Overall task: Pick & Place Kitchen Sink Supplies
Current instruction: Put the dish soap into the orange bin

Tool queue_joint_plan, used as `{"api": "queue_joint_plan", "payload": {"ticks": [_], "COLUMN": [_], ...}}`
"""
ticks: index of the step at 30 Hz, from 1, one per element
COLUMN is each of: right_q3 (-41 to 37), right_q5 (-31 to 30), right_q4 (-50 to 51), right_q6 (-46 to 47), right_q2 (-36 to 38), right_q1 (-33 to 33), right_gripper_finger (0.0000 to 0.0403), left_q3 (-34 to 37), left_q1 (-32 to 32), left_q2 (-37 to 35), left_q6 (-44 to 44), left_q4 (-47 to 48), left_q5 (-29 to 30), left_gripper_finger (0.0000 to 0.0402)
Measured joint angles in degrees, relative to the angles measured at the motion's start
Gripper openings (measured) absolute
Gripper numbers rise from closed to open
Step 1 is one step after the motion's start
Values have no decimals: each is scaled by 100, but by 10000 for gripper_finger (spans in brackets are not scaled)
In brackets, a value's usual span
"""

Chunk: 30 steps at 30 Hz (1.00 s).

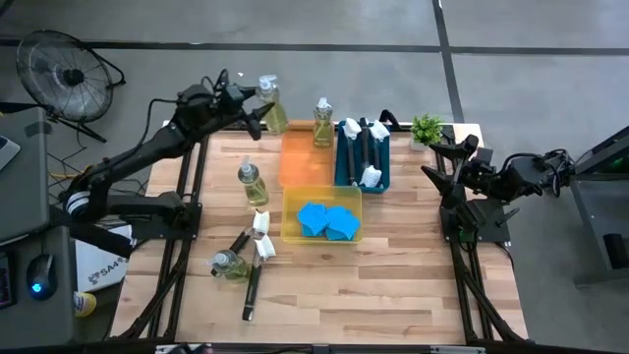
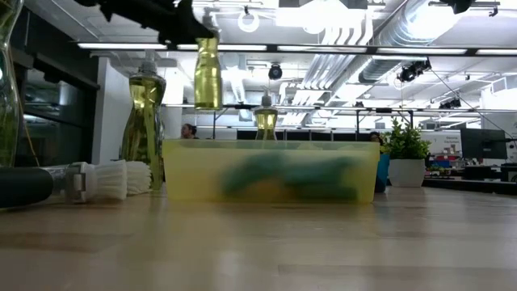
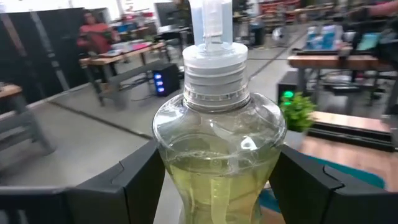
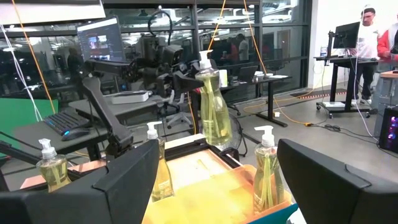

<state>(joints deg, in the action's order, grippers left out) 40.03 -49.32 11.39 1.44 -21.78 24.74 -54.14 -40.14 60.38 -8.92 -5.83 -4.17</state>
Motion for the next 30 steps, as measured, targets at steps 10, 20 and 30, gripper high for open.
{"api": "queue_joint_plan", "payload": {"ticks": [10,20,30], "right_q3": [0,0,0], "right_q5": [-1,0,-2], "right_q4": [0,1,1], "right_q6": [1,0,-1], "right_q2": [0,0,0], "right_q1": [0,1,-1], "right_gripper_finger": [321,321,321], "left_q3": [-187,-187,-187], "left_q1": [851,1624,1614], "left_q2": [513,1081,2056], "left_q6": [-30,-190,-204], "left_q4": [9,-39,-969], "left_q5": [-95,43,100], "left_gripper_finger": [248,248,248]}}
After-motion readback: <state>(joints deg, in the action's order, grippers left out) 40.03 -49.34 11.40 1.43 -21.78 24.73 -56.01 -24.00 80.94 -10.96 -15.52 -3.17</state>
